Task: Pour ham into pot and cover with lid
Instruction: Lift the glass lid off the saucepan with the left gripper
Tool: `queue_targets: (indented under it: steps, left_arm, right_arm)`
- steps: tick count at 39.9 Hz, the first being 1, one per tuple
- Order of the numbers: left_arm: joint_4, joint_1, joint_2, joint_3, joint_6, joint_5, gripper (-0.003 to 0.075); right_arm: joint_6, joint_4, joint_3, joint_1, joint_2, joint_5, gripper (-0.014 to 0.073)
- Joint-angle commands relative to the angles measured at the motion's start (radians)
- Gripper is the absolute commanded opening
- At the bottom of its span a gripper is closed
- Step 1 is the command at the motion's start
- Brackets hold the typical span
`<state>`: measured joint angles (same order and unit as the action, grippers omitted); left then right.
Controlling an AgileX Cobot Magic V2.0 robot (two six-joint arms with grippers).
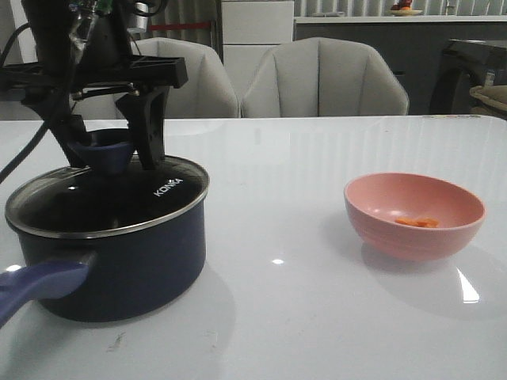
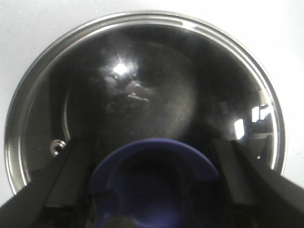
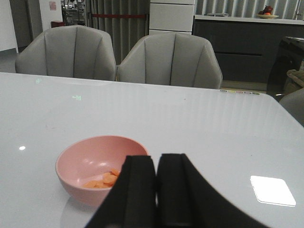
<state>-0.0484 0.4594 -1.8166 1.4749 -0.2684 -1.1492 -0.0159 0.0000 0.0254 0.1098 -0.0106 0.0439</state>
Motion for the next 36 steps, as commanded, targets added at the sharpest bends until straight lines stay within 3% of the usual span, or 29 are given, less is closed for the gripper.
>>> queue_targets:
  steps: [1, 16, 36]
  left_arm:
    - [0.013, -0.003, -0.001, 0.011, 0.020, -0.139, 0.0386]
    - [0.005, -0.003, 0.012, 0.169, 0.020, -0.139, 0.0386]
    - [0.002, -0.029, 0.056, 0.172, 0.099, -0.139, 0.0386]
  right_arm:
    - [-0.002, -0.007, 0.011, -0.008, -0.018, -0.083, 0.0161]
    - [-0.002, -0.007, 0.011, -0.008, -0.018, -0.083, 0.0161]
    - [-0.002, -0.007, 0.011, -0.008, -0.018, -0.083, 0.0161]
